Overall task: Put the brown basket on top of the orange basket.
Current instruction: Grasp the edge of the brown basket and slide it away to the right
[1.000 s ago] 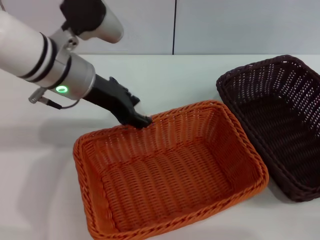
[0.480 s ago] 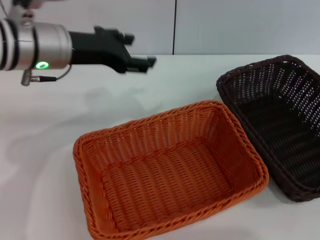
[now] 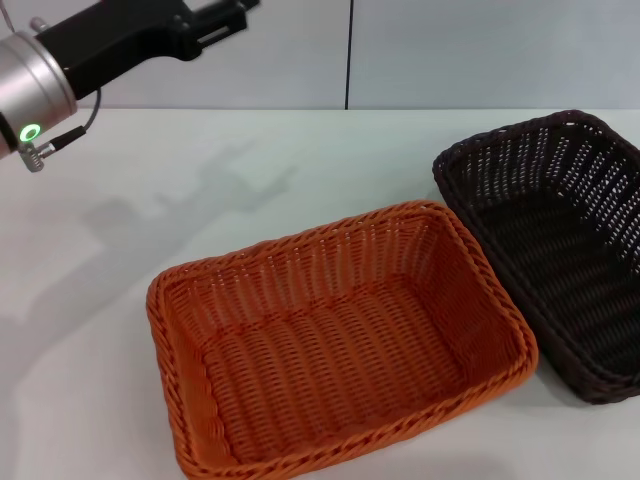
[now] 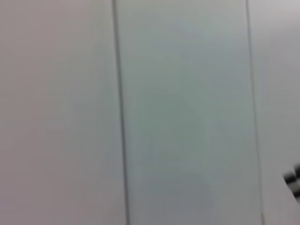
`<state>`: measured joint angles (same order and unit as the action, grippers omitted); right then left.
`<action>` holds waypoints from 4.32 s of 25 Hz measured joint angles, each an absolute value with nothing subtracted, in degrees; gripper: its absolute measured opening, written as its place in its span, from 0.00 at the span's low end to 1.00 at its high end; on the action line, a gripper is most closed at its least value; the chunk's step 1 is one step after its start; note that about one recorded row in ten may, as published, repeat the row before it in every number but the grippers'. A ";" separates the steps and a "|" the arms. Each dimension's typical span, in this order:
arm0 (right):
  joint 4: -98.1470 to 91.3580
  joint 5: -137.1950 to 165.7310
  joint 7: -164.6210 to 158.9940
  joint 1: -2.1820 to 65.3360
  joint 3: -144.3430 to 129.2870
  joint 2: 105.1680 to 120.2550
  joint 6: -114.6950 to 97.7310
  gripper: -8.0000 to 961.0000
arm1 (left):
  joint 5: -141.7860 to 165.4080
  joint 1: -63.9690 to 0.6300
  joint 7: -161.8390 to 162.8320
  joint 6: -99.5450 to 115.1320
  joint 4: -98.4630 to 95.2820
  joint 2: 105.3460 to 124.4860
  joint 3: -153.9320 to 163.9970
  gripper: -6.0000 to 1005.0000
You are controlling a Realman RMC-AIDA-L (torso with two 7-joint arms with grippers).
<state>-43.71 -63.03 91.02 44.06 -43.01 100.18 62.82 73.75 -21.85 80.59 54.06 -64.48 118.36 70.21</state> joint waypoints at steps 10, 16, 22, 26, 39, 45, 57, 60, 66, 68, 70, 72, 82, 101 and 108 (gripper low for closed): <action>-51.97 -47.63 93.53 45.72 -47.07 101.63 79.43 0.53 | 63.53 -23.61 70.35 53.85 -57.65 118.23 69.56 0.80; -62.83 -45.82 93.62 41.61 -46.87 103.71 89.80 0.53 | 63.35 -26.09 69.89 53.22 -54.72 118.10 67.53 0.80; -69.64 -43.77 93.42 38.69 -47.95 105.79 95.36 0.52 | 63.13 -27.88 69.25 52.12 -53.64 118.09 66.71 0.80; -69.51 -37.63 93.53 38.97 -49.67 108.26 96.98 0.52 | 63.09 -29.20 69.12 51.38 -52.81 118.21 66.57 0.80; -68.42 -33.92 94.17 39.03 -58.08 111.88 101.42 0.50 | 63.04 -30.39 69.00 48.99 -51.59 118.24 66.35 0.80; -67.92 -34.21 94.29 38.79 -63.64 112.45 103.40 0.50 | 62.91 -30.93 68.99 48.32 -51.59 118.25 65.69 0.80; -75.52 -37.81 92.96 35.01 -74.03 113.89 107.49 0.49 | 61.73 -31.47 68.99 46.83 -51.59 118.05 65.01 0.80; -77.04 -40.12 91.69 34.25 -77.29 113.44 107.67 0.48 | 61.75 -31.58 68.99 46.30 -51.59 118.00 64.87 0.80; -81.89 -47.68 87.83 31.88 -84.88 110.76 107.82 0.48 | 62.06 -31.98 68.27 45.51 -51.59 117.95 64.82 0.80; -83.25 -50.05 86.57 31.10 -86.71 109.99 107.84 0.48 | 62.02 -31.99 68.05 45.42 -51.59 117.94 64.78 0.80; -84.92 -51.62 85.75 30.02 -88.34 109.57 107.88 0.47 | 61.89 -31.99 67.79 45.31 -51.55 117.94 64.43 0.80; -86.98 -52.28 85.20 28.72 -90.14 109.45 107.92 0.47 | 61.91 -31.97 67.75 45.31 -51.52 117.94 64.16 0.80; -91.05 -61.50 82.07 26.88 -97.29 106.85 108.25 0.46 | 62.12 -31.56 67.71 45.32 -51.50 117.88 61.59 0.80; -76.39 -46.43 90.52 37.19 -62.63 110.29 106.08 0.45 | 61.81 -32.35 65.74 45.44 -49.55 117.74 59.68 0.80; -68.22 -41.02 93.99 41.81 -55.81 110.70 99.01 0.44 | 61.72 -32.42 65.51 45.40 -48.88 117.85 59.64 0.80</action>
